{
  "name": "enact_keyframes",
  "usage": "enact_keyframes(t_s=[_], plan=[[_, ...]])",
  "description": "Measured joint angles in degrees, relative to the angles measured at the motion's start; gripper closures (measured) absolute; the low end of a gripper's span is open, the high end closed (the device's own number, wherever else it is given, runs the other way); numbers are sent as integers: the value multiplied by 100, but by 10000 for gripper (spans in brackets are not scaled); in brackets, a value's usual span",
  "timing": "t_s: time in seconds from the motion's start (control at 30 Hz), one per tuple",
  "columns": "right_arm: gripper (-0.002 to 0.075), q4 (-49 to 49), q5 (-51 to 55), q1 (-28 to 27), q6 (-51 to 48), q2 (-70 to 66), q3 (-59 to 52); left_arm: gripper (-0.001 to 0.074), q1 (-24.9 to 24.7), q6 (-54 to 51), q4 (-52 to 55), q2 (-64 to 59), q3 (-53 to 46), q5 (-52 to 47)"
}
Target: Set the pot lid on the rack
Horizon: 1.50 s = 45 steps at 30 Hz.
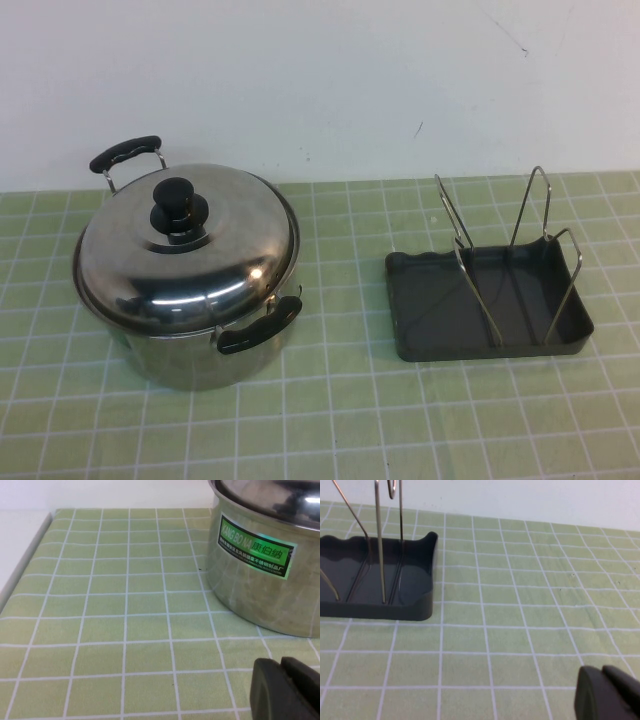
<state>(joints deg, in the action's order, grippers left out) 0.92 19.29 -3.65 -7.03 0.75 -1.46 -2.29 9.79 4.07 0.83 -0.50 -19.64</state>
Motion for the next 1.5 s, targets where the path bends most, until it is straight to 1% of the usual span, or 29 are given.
enact_keyframes(t_s=[0.13,0.23,0.3,0.43,0.53,0.63,0.7,0.83,0.9,0.93,0.97,1.07,1.13,1.2,1.3,1.5], plan=[[727,0,-112,0,0,0,-11,737,0,0,30,0,-27,182],[727,0,-651,0,0,0,-20,737,0,0,207,0,-66,680],[727,0,-1324,0,0,0,-20,737,0,0,446,0,-66,1378],[727,0,-3236,0,0,0,-20,737,0,0,876,0,-66,3095],[727,0,-4331,0,0,0,-20,737,0,0,1085,0,-66,4253],[727,0,-5212,0,0,0,-20,737,0,-14,1130,0,-66,5134],[727,-15,-5512,0,0,0,-20,737,0,-14,1130,0,-66,5423],[727,-172,-5493,0,0,8,-20,737,0,284,1051,0,-66,5638],[727,-190,-5458,0,0,8,-20,737,0,663,646,0,-66,5534],[727,-195,-5369,0,0,8,-20,737,0,827,282,0,-56,5252],[727,-205,-5217,0,0,8,10,737,0,880,-53,2,15,4734],[727,-146,-4040,0,0,8,407,737,0,517,-572,-17,520,3079],[727,-23,-3337,0,0,8,773,737,0,279,-656,-165,837,2521],[727,68,-2684,0,0,8,1189,737,0,159,-713,-422,1115,2409],[727,110,-2009,0,0,-157,1734,737,0,108,-749,-1086,1514,2525],[727,163,-1137,0,-67,-895,2567,737,0,210,-762,-2869,2460,2608]])
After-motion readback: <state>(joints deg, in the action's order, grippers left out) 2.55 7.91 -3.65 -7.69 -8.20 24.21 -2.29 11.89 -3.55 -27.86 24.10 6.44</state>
